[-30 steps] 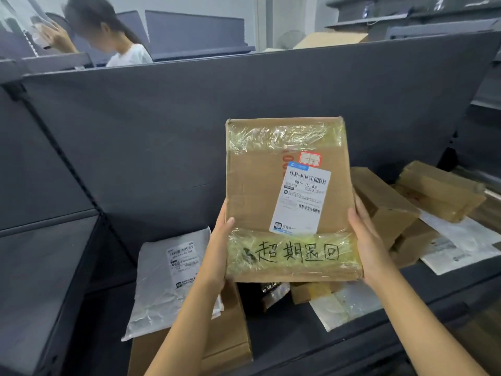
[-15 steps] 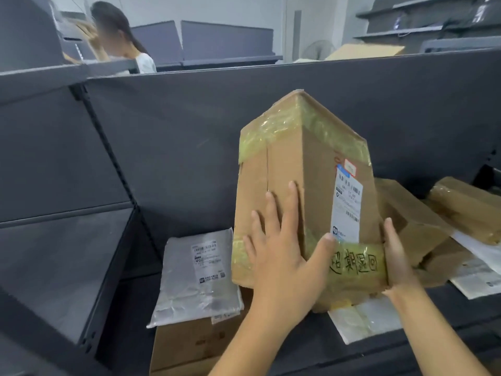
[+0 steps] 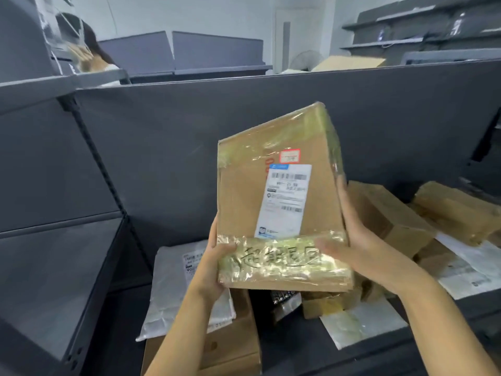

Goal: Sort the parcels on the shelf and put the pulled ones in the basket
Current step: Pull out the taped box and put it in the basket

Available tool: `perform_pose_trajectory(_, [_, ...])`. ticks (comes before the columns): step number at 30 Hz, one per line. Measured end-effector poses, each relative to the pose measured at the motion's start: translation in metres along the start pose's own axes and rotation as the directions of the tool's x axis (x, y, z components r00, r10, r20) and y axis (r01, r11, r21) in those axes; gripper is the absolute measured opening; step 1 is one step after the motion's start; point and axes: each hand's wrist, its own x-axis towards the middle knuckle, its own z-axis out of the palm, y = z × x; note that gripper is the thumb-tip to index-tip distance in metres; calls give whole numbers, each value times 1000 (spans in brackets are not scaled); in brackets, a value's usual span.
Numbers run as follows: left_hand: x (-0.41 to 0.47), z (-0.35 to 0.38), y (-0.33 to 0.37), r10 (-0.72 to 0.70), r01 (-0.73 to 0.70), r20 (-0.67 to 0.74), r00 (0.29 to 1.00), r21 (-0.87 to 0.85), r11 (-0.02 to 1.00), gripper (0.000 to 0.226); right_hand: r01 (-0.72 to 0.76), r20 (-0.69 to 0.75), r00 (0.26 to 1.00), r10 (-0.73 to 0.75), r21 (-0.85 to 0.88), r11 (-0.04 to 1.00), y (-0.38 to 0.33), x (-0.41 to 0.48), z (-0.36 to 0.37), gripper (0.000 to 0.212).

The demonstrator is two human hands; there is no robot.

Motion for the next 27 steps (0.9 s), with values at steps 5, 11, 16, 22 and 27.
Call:
perform_pose_trajectory(5, [4,-7,-20,-185,180,-13,983,-178,967,114,-9,-95,995,-32,-405,914,-28,-12,20,107])
perform_pose_trajectory(11, [5,-8,-16,-100,101,13,995,-118,988,81,32,-124,990,-63,-240,970,-14,-9,7,98])
perform_pose_trajectory(16, [6,15,2,21,-37,168,986,96,995,81,9,-205,978,33,198,980,11,-23,-20,88])
perform_pose_trajectory(22, [19,67,-16,16,-89,318,948,216,972,77,-44,-365,908,206,405,913,57,-61,-40,86])
perform_pose_trajectory(27, [28,114,-49,-95,-25,469,878,242,970,79,-60,-474,830,294,447,892,90,-109,-57,82])
